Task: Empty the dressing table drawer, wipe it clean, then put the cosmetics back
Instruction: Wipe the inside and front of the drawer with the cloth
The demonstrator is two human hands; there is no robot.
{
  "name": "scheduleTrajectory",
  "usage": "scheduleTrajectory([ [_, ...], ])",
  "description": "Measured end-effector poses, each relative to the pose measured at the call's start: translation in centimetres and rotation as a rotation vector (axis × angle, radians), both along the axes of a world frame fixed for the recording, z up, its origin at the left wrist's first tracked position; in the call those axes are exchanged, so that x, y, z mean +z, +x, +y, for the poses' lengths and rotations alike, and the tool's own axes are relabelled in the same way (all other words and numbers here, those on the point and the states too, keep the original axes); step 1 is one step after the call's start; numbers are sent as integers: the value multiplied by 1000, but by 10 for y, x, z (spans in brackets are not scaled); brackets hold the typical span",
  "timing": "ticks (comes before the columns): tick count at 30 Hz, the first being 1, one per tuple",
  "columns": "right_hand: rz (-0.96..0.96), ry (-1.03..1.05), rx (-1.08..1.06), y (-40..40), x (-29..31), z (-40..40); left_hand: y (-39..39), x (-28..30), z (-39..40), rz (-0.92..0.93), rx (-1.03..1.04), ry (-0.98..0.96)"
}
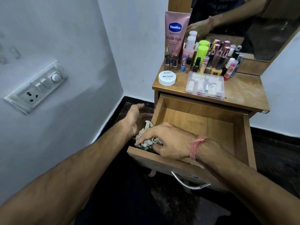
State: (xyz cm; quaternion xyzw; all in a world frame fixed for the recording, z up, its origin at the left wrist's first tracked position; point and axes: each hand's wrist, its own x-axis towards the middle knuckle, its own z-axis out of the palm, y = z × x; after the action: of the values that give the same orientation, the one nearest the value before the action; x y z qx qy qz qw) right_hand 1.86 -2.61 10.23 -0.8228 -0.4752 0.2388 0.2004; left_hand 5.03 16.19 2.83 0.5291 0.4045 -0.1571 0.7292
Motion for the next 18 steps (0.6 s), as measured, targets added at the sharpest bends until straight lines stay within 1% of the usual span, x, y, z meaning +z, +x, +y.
scheduleTrajectory([
  [2, -6, 25, -12, 4, -5, 0, 1, 3, 0, -16, -46, 29],
  [4, -63, 25, -115, 16, -15, -1, -1, 4, -2, -19, -71, 35],
  [7, -200, 71, -380, 40, -28, -1, -6, -4, -8, -27, -73, 83],
  [10, -333, 148, -611, 51, -36, 5, -12, -8, -13, -6, -147, 139],
  [12, -388, 170, -738, 47, -45, 8, -12, -6, -15, -1, -156, 163],
  [14, -387, 156, -880, 45, -56, 5, -13, 2, -20, 25, -198, 230],
  [16, -379, 50, -922, 48, -62, 1, -11, 12, -30, 4, -209, 301],
  [18, -382, -16, -887, 54, -65, 2, -10, 21, -42, -23, -250, 352],
])
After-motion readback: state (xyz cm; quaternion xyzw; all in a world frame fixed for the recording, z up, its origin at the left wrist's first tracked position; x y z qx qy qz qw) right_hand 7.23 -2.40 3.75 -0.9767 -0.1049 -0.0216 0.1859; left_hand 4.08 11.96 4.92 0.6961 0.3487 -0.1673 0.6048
